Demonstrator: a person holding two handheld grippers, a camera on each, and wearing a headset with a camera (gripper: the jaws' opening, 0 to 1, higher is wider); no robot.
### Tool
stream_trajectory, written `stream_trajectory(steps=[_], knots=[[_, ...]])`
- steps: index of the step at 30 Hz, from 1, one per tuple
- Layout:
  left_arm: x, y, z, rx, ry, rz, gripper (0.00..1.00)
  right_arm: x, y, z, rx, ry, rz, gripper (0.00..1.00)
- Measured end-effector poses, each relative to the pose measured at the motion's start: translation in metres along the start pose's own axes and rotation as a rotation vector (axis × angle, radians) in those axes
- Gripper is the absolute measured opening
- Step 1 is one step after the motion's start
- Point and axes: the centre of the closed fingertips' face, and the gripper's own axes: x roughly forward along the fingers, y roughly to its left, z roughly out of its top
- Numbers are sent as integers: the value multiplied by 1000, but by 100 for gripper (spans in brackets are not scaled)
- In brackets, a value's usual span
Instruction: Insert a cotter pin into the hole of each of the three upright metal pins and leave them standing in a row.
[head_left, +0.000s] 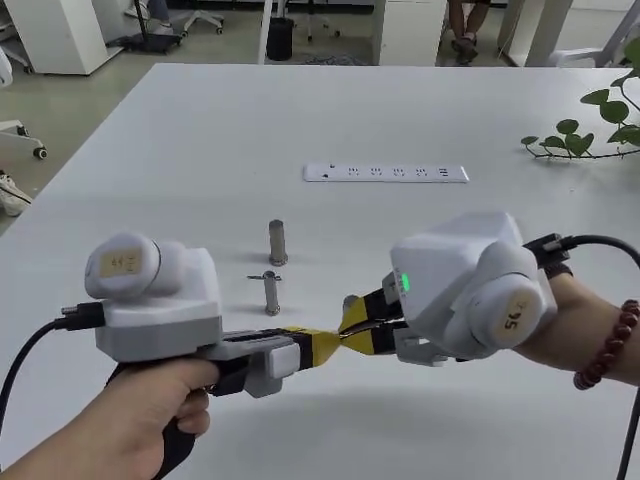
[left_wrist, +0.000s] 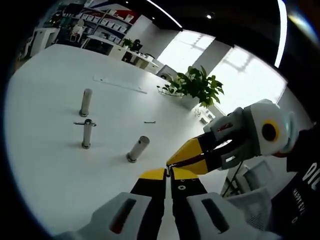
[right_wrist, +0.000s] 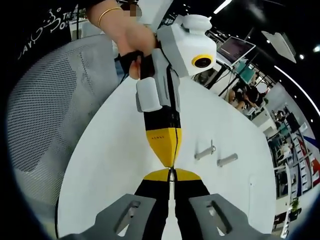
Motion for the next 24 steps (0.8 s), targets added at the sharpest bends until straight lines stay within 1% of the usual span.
stream_trajectory(steps=[2,8,15,17,20,24], knots=[[0,0,0,-7,-1,1,1,0,0,0,5,-1,-2,0],[-1,0,-2,2,4,-4,1,1,2,1,19,-5,2,0],[-1,0,-5,29,23,-7,0,2,5,0,16,-4,7,0],[0,0,-6,43,28,-5,0,3,6,-1,19,-2,7,0],[0,-1,-8,78,40,0,0,3,7,-1,23,3,12,0],[0,-1,-10,115,54,0,0,4,10,-1,38,-5,24,0]])
